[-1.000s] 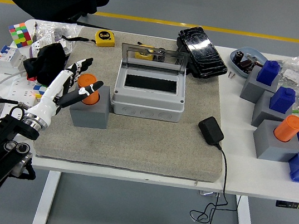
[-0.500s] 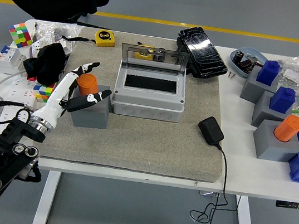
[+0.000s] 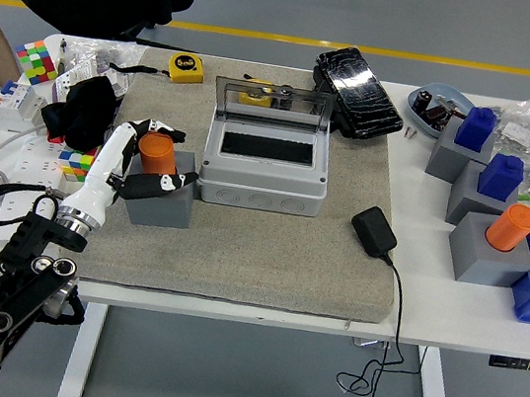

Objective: Fetch the battery,place it into the box,close the lid of the box

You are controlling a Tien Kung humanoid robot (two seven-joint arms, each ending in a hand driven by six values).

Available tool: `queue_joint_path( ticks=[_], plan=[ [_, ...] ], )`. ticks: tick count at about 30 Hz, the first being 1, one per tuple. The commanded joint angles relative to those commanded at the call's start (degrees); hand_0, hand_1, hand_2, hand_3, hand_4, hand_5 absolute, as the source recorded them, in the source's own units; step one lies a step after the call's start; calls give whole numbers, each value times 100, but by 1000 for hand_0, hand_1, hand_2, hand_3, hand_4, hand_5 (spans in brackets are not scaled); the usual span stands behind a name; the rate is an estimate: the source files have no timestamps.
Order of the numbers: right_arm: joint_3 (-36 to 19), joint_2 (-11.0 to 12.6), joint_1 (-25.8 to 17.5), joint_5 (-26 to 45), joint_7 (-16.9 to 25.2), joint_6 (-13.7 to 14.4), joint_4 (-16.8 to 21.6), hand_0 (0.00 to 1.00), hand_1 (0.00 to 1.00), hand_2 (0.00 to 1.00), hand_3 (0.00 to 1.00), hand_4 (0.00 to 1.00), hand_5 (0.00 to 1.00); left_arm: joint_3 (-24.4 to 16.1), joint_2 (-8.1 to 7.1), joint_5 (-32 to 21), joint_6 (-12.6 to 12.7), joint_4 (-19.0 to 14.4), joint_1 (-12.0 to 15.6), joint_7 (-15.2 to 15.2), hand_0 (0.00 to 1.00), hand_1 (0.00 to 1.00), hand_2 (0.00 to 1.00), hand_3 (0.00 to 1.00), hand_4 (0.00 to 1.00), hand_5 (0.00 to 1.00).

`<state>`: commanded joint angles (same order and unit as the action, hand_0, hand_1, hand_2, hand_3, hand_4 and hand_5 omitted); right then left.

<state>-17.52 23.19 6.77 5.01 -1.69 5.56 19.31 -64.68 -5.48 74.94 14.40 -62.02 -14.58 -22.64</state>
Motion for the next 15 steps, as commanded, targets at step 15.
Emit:
queue_joint_path(
  ticks=[15],
  plan=[
    [31, -6, 5, 13, 13, 11, 3, 580, 632, 662, 558, 947, 494, -72, 235, -401, -5, 274, -160, -202, 259, 249, 327, 371, 826, 2]
  ],
)
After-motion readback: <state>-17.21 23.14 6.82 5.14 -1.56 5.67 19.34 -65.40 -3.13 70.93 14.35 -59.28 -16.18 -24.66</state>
